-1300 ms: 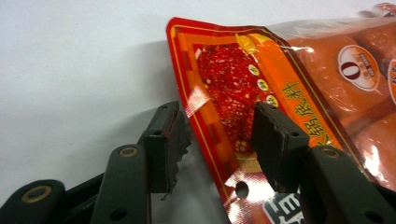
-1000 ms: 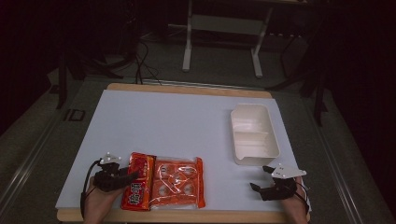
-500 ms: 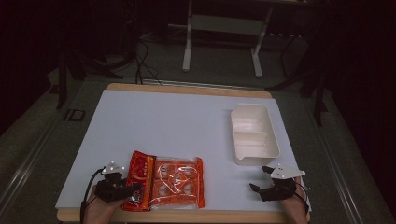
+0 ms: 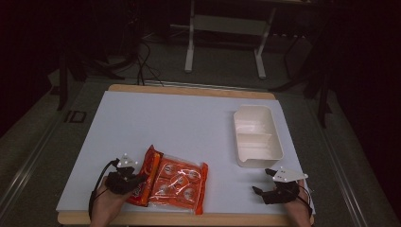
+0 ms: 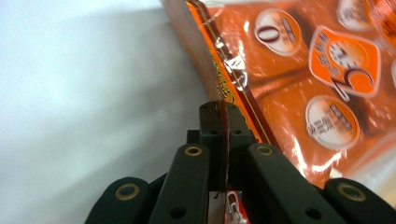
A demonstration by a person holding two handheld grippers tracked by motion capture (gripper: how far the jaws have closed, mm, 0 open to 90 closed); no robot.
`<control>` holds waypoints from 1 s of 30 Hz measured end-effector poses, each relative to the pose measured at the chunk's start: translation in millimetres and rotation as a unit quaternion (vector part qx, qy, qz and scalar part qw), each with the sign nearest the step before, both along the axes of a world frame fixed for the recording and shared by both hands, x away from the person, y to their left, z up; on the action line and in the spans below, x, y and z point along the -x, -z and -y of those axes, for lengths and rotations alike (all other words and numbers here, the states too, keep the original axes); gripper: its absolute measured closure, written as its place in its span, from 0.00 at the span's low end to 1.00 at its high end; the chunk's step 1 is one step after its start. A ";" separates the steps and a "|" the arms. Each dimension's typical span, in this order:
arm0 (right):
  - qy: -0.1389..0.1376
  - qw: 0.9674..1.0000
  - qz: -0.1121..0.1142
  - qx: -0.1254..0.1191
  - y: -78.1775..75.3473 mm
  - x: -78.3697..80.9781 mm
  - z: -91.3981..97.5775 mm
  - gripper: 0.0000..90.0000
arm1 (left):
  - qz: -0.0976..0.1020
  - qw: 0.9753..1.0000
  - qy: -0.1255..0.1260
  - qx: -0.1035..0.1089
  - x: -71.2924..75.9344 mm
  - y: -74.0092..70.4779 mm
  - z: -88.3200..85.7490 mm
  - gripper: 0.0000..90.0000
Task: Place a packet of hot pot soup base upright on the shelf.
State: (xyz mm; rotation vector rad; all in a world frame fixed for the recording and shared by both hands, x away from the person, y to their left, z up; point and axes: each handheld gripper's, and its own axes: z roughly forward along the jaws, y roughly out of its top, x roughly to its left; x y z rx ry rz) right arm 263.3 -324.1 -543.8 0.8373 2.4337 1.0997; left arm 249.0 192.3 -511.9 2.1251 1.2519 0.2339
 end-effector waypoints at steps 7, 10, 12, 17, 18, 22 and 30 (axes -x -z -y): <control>-0.001 1.000 -0.002 0.002 0.3 -0.2 -0.6 0.15 | -0.019 1.000 -0.010 0.019 -7.3 7.9 -7.0 0.87; -0.005 1.000 -0.003 0.004 0.5 -0.4 -0.9 0.15 | -0.030 0.999 -0.015 0.032 2.3 12.6 -12.4 0.76; -0.005 1.000 -0.002 0.006 0.4 0.2 -1.3 0.15 | -0.034 0.999 -0.016 0.034 9.4 15.5 -15.0 0.74; -0.007 1.000 -0.003 0.009 0.6 0.2 -1.9 0.15 | -0.039 0.998 -0.015 0.045 20.0 20.1 -17.6 0.76; -0.008 1.000 -0.003 0.010 0.8 0.1 -2.0 0.15 | -0.040 0.998 -0.014 0.048 20.3 20.7 -17.5 0.78; -0.010 1.000 -0.004 0.009 0.8 -0.1 -2.0 0.15 | -0.051 0.996 -0.007 0.068 19.7 22.8 -19.0 0.84; -0.012 1.000 -0.004 0.009 0.7 0.0 -2.1 0.15 | -0.050 0.998 0.015 0.044 18.0 13.7 -10.3 1.00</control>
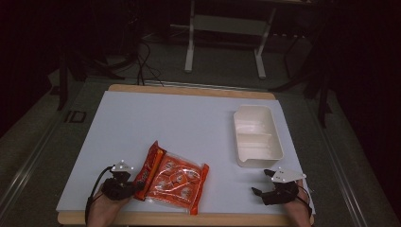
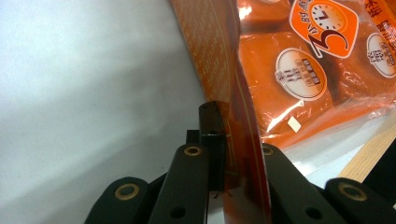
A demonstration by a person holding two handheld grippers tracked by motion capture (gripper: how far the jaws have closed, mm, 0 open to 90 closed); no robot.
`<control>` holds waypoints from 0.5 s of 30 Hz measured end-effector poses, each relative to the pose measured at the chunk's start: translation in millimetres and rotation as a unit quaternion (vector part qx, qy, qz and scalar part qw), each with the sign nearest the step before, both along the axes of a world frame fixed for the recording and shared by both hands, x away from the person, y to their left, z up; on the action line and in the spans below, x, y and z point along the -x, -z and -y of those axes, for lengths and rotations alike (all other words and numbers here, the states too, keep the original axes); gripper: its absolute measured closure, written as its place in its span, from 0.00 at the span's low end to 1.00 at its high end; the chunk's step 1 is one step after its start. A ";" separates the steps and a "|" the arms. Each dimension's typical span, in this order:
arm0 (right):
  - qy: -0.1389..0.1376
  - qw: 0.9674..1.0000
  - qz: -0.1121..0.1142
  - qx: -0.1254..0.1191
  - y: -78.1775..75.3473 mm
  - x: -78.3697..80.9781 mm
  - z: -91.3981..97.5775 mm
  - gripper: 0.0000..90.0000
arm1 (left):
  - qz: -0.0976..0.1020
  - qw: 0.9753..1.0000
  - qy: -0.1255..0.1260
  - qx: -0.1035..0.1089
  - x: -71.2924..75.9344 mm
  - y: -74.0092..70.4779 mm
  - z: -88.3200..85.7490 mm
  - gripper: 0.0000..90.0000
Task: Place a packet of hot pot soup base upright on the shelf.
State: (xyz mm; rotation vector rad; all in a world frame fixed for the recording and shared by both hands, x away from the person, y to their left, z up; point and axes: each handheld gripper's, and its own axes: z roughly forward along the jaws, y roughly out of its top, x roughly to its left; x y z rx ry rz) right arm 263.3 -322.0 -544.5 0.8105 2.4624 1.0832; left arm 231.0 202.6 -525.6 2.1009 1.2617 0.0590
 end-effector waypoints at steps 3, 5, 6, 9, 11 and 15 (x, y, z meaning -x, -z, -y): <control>0.000 1.000 -0.001 0.000 0.0 -0.2 0.1 0.15 | 0.007 1.000 0.003 0.004 -2.8 -8.9 0.0 1.00; 0.000 1.000 -0.002 0.000 0.0 -0.2 -0.1 0.15 | 0.018 1.000 0.006 -0.007 -4.9 -16.1 2.1 1.00; 0.000 1.000 -0.002 0.001 -0.1 -0.2 -0.1 0.15 | 0.021 1.000 0.007 -0.011 -6.1 -19.7 3.3 1.00; 0.001 1.000 -0.002 -0.001 0.0 -0.2 0.0 0.15 | 0.032 0.999 0.008 -0.009 -11.7 -31.7 3.1 1.00; 0.001 1.000 -0.003 -0.002 -0.1 -0.4 0.3 0.15 | 0.043 0.999 0.010 -0.009 -16.1 -42.4 3.4 1.00; 0.001 1.000 -0.003 -0.002 -0.2 -0.5 0.3 0.15 | 0.058 0.998 0.019 -0.004 -23.8 -61.6 6.9 1.00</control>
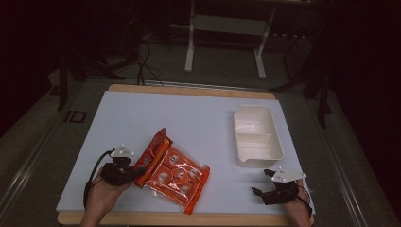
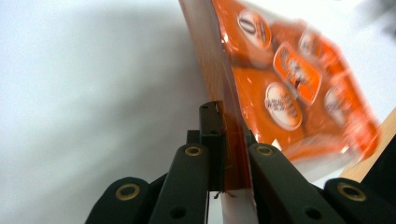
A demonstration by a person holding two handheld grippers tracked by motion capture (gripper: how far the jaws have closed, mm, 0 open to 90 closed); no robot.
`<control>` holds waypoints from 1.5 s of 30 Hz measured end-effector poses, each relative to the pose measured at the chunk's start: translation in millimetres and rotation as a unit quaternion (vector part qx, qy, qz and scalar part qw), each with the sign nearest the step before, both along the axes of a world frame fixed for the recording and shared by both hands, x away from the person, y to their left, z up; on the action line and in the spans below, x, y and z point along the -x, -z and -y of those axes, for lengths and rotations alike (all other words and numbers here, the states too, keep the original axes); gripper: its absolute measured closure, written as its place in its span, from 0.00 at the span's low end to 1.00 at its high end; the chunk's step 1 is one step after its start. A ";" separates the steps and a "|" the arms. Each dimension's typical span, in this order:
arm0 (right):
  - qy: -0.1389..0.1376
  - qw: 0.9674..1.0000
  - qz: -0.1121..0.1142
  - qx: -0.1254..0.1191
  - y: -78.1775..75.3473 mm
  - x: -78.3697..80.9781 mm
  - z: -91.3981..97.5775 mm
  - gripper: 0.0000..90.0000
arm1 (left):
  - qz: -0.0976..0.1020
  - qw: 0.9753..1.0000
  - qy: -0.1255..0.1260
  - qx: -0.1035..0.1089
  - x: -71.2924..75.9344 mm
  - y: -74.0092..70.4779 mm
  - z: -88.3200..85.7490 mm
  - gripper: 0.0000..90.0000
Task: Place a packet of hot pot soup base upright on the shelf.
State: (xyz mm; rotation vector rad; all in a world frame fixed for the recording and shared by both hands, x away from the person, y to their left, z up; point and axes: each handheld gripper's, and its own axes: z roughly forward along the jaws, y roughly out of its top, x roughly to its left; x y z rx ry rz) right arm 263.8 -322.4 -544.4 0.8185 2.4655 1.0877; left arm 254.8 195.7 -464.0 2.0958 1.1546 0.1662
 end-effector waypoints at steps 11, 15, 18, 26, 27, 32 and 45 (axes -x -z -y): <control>-0.001 1.000 0.001 -0.004 0.0 -0.4 0.7 0.15 | 0.041 0.998 0.048 0.017 -19.6 -58.3 19.5 1.00; 0.001 1.000 -0.001 -0.008 -0.4 -0.5 1.5 0.15 | 0.051 0.997 0.059 0.015 -23.7 -69.3 30.1 1.00; 0.003 1.000 0.000 -0.012 -0.7 -0.4 2.3 0.15 | 0.054 0.995 0.076 0.026 -28.0 -77.4 36.5 1.00; 0.004 1.000 0.001 -0.018 -1.3 -0.2 3.8 0.15 | 0.069 0.992 0.102 0.017 -34.2 -95.7 58.1 1.00; 0.004 1.000 0.001 -0.019 -1.3 -0.2 3.9 0.15 | 0.072 0.992 0.104 0.018 -35.7 -98.2 60.5 1.00; 0.004 1.000 0.001 -0.020 -1.6 -0.1 4.3 0.15 | 0.072 0.991 0.111 0.010 -46.8 -107.8 70.7 1.00; 0.005 1.000 0.000 -0.024 -1.6 -0.4 5.0 0.15 | 0.086 0.990 0.108 0.006 -71.5 -131.8 99.1 1.00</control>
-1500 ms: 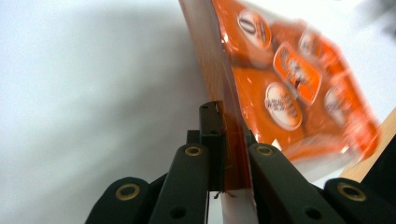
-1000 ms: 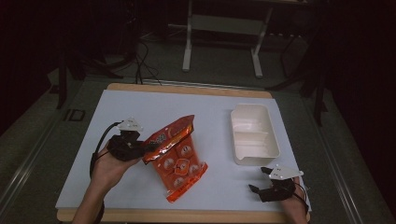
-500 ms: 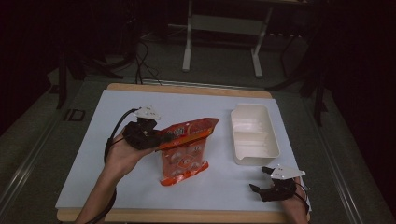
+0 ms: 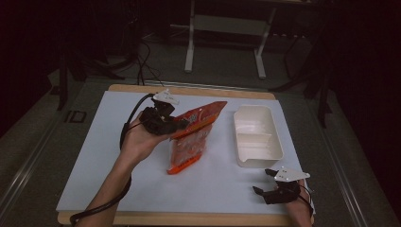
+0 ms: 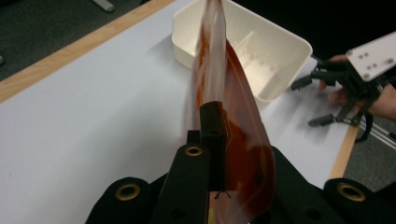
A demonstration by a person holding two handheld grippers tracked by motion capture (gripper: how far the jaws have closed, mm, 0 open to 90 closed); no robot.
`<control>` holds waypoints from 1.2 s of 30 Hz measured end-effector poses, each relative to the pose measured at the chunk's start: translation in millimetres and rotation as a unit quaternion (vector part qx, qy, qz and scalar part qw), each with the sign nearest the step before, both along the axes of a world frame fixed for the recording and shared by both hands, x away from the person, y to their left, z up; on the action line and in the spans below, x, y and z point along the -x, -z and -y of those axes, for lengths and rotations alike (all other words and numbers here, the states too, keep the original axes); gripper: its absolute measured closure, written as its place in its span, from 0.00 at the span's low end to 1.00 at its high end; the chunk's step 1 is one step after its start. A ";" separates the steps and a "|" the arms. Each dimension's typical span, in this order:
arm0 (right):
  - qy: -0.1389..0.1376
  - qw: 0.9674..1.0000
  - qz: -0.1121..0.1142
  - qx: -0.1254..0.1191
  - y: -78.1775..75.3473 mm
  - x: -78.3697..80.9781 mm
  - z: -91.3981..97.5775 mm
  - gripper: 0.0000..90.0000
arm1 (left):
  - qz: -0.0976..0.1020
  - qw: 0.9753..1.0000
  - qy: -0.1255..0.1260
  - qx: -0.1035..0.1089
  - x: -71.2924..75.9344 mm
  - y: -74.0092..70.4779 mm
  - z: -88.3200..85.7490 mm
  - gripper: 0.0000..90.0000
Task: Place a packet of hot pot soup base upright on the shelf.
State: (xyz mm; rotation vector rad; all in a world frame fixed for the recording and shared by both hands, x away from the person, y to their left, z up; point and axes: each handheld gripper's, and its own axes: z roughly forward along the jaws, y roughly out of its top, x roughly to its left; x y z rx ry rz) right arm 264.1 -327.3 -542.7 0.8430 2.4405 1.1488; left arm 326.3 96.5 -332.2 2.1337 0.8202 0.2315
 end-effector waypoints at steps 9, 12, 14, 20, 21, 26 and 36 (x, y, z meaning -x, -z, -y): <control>0.002 1.000 -0.001 -0.006 -0.5 0.2 1.3 0.15 | -0.005 0.999 -0.016 0.032 -23.4 -8.9 9.4 1.00; 0.003 1.000 -0.002 -0.009 -0.8 0.2 2.4 0.15 | -0.004 0.999 -0.014 0.039 -26.1 -12.0 13.6 1.00; 0.003 1.000 -0.002 -0.009 -0.9 0.2 2.7 0.15 | -0.002 0.999 -0.011 0.042 -27.6 -14.6 17.1 1.00; 0.007 1.000 -0.002 -0.011 -1.3 0.7 4.7 0.15 | 0.007 0.999 -0.004 0.037 -31.9 -23.9 32.7 1.00; 0.009 1.000 -0.003 -0.012 -1.4 0.7 5.4 0.15 | 0.009 0.999 -0.006 0.041 -32.3 -25.2 34.9 1.00; 0.016 1.000 -0.005 -0.017 -1.6 0.5 8.6 0.15 | 0.016 0.998 -0.007 0.052 -36.5 -31.6 40.4 1.00; 0.017 1.000 -0.007 -0.019 -1.9 0.3 9.8 0.15 | 0.022 0.998 -0.002 0.057 -46.3 -44.7 56.3 1.00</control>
